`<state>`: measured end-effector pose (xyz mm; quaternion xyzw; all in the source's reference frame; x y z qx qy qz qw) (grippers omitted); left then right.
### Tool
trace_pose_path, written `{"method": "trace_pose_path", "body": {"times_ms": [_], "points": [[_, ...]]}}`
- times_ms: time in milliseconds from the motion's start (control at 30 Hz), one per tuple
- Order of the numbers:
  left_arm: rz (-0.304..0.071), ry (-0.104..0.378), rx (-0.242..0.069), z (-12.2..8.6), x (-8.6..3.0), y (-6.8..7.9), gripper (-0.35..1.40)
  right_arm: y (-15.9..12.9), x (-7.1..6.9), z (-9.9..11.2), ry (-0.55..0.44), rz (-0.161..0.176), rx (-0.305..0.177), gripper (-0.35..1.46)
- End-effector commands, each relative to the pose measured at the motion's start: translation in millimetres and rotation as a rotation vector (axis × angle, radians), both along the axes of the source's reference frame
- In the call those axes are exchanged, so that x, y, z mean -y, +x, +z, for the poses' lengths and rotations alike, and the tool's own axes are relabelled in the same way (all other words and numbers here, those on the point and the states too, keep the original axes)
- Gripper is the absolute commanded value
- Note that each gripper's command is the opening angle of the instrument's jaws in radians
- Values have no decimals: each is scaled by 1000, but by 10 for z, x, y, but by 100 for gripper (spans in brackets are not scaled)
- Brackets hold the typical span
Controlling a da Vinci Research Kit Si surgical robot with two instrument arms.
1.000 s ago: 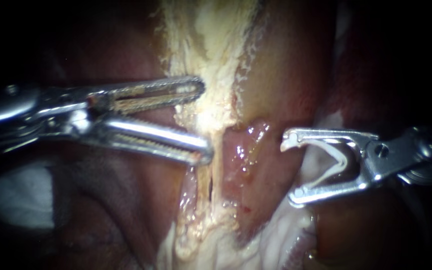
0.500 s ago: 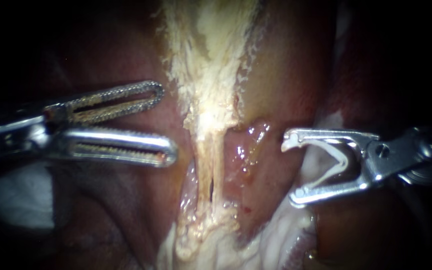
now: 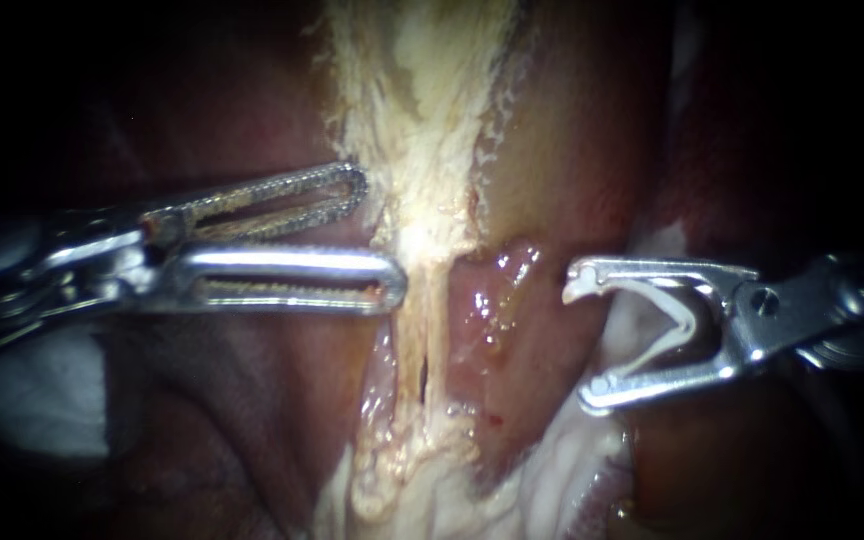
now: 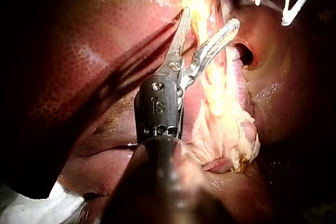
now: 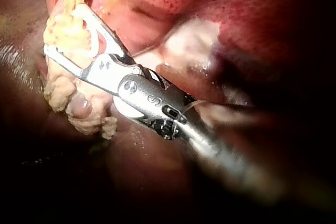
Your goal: Grabbing gallbladder
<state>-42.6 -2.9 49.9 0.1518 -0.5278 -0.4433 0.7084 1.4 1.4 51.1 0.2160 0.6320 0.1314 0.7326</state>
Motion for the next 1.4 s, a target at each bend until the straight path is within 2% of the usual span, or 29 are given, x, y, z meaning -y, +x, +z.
{"method": "trace_pose_path", "body": {"times_ms": [33,267,600,833,1000,1067,1100,1167,1200,1333,1400], "points": [[2,1,-5,3,0,0,53,0,0,0,0,0,0,55],[8,12,-39,25,-1,-7,53,0,0,0,0,0,0,55],[-6,14,-46,35,-15,-30,53,0,0,-1,0,0,-1,55],[-13,24,-46,37,-26,-33,49,0,0,-2,0,0,-1,55],[-32,35,-51,35,-31,-31,36,1,0,-2,0,0,-1,55],[-38,47,-55,38,-32,-30,22,1,0,-2,0,0,-1,55],[-35,49,-60,39,-33,-29,14,1,0,-2,0,0,-1,55],[-31,73,-74,43,-35,-26,-30,1,0,-2,0,0,-1,55],[-22,79,-88,44,-36,-24,-35,1,1,-2,0,0,-1,55],[14,124,-154,52,-35,-14,-35,0,1,-3,0,-1,-1,55],[11,129,-159,52,-33,-12,-35,0,1,-3,0,-1,-1,55]]}}
